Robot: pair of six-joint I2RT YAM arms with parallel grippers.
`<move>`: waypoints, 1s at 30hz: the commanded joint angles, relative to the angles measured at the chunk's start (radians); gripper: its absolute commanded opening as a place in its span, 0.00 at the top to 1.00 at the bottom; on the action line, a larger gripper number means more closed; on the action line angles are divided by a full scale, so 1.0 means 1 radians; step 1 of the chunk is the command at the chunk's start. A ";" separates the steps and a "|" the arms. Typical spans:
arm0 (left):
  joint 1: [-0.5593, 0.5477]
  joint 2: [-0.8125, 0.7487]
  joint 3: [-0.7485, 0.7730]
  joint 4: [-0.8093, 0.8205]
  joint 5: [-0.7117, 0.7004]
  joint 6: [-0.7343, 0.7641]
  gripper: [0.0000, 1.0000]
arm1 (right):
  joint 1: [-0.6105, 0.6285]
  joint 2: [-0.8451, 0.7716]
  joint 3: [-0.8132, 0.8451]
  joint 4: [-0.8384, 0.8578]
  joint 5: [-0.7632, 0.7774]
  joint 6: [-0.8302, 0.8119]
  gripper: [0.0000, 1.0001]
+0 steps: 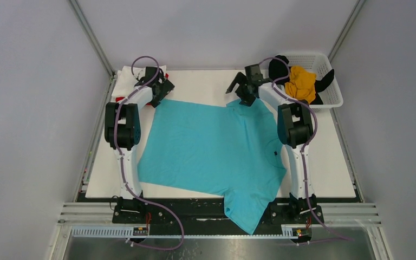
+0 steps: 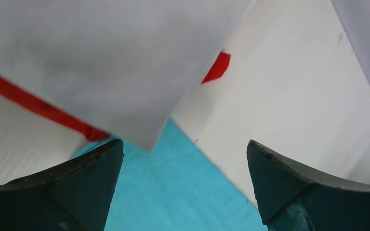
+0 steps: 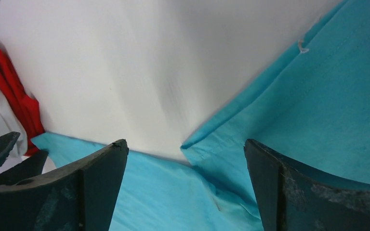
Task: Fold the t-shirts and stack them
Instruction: Flatten out the tshirt
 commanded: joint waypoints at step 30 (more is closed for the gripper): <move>-0.175 -0.562 -0.549 -0.069 0.016 0.123 0.01 | -0.041 -0.273 -0.110 -0.298 0.086 -0.377 0.01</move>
